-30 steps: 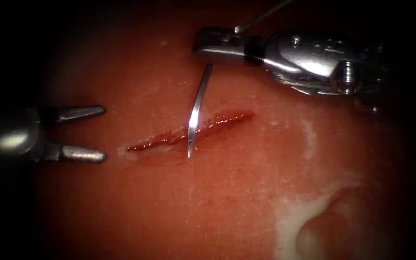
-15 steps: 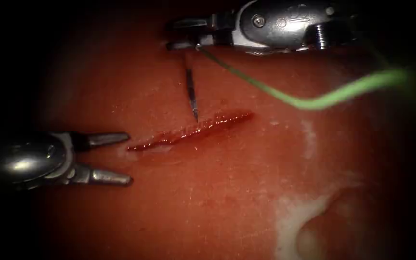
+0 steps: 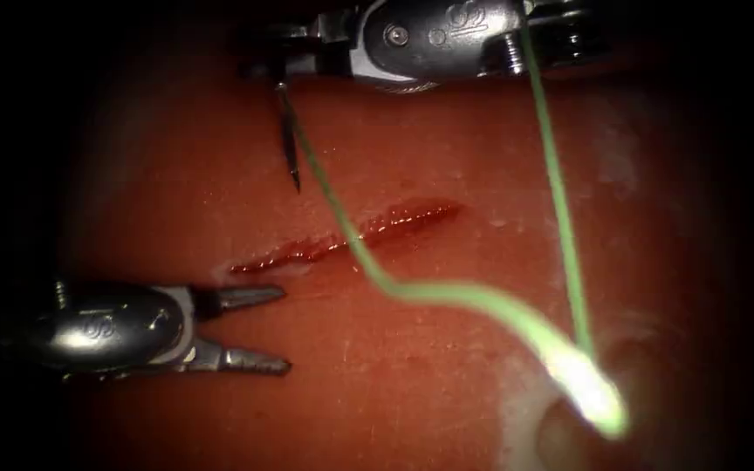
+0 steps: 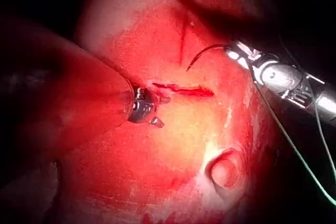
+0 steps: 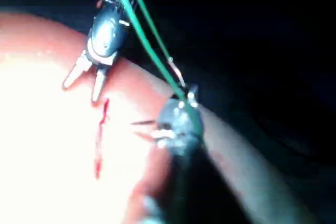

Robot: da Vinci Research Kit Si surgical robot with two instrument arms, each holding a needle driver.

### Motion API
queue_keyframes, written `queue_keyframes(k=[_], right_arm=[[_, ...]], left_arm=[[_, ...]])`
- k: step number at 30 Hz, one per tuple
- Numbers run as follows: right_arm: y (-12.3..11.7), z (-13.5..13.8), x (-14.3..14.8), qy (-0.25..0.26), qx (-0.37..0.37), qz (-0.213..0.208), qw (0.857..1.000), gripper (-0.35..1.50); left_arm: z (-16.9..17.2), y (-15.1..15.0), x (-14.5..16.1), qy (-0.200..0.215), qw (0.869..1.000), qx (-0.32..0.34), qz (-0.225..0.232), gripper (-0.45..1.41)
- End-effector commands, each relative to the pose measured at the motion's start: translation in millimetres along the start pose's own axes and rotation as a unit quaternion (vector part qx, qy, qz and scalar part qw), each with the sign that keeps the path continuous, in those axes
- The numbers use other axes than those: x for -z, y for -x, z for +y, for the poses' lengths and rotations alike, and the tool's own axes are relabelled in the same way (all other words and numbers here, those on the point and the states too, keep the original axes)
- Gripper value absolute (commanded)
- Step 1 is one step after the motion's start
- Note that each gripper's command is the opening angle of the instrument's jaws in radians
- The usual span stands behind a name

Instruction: Wound Closure

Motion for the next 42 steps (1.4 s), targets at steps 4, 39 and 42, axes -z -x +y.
queue_keyframes(k=[4,39,42], right_arm=[[0.2,-0.4,-1.6,-0.001,0.017,0.006,1.000,-0.35],[1.3,-1.4,-3.6,0.007,0.053,0.008,0.999,-0.35],[1.5,-1.8,-3.9,0.007,0.055,0.007,0.998,-0.35]], left_arm=[[0.4,0.3,-1.1,0.003,1.000,-0.001,0.000,0.62],[0.6,0.8,-1.9,0.009,1.000,0.001,-0.003,0.62],[0.6,0.9,-1.8,0.010,1.000,0.001,-0.003,0.62]])
